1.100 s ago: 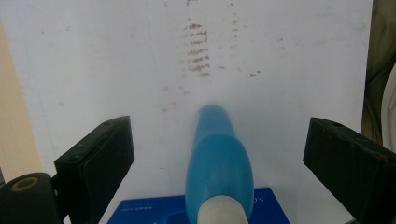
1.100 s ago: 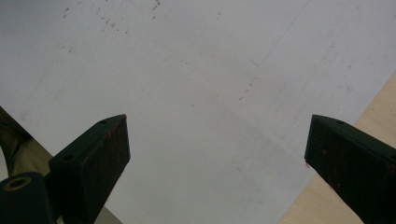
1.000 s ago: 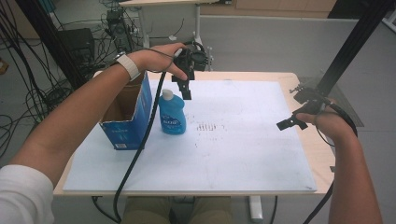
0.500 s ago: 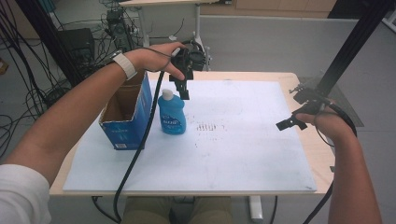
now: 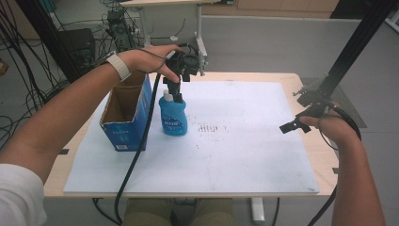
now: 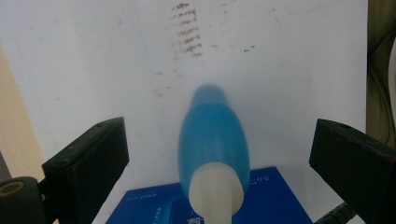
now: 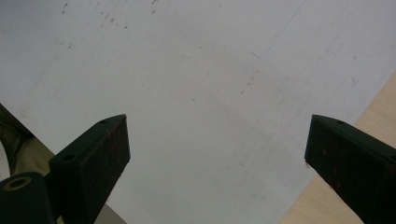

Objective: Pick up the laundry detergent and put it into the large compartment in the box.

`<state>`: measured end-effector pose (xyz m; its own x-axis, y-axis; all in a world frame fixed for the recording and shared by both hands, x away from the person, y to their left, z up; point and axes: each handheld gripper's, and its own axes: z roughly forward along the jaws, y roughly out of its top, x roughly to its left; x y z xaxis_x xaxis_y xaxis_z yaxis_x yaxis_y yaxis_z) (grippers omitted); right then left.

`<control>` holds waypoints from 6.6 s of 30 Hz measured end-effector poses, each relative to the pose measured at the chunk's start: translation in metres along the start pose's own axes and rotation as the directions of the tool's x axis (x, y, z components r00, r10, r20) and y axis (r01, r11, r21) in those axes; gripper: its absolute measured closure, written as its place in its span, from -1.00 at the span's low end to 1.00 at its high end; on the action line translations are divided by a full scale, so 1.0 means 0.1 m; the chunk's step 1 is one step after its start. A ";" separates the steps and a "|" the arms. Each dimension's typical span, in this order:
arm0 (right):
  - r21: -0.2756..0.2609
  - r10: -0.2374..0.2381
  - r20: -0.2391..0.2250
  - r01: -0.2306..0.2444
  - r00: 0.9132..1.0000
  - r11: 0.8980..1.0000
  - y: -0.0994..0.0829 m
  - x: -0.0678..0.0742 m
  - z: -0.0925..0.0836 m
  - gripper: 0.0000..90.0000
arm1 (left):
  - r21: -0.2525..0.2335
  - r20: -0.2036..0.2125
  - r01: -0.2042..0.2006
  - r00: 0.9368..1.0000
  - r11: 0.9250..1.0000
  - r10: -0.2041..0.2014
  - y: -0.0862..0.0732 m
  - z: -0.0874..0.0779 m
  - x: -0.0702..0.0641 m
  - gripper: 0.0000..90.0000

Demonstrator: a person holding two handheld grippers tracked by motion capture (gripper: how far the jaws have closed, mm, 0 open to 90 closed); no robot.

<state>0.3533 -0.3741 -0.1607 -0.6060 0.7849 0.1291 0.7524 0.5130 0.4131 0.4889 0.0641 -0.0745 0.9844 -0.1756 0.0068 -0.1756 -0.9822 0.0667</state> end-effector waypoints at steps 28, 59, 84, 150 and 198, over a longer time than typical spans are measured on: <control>0.014 0.003 0.000 -0.003 1.000 1.000 0.08 0.04 0.03 -0.85 | 0.047 -0.021 -0.042 0.999 0.998 0.043 -0.18 0.17 -0.03 -0.86; 0.018 0.000 0.008 -0.001 1.000 1.000 0.12 0.11 0.01 -0.85 | 0.034 -0.021 -0.037 0.999 0.999 0.038 -0.29 0.21 -0.04 -0.83; 0.020 0.005 0.010 -0.005 1.000 1.000 0.10 0.08 0.01 -0.85 | 0.033 -0.019 -0.039 0.999 0.999 0.040 -0.26 0.22 -0.03 -0.81; 0.015 0.005 0.004 -0.006 1.000 1.000 0.09 0.06 0.02 -0.85 | 0.031 -0.016 -0.023 1.000 0.999 0.024 -0.24 0.23 -0.01 -0.80; 0.015 0.010 0.004 -0.010 1.000 1.000 0.06 0.05 0.02 -0.85 | 0.032 -0.020 -0.016 1.000 0.999 0.017 -0.23 0.28 0.00 -0.80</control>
<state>0.3559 -0.3665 -0.1597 -0.5976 0.7912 0.1300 0.7621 0.5103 0.3985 0.4930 0.0851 -0.1045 0.9813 -0.1904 0.0282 -0.1913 -0.9809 0.0343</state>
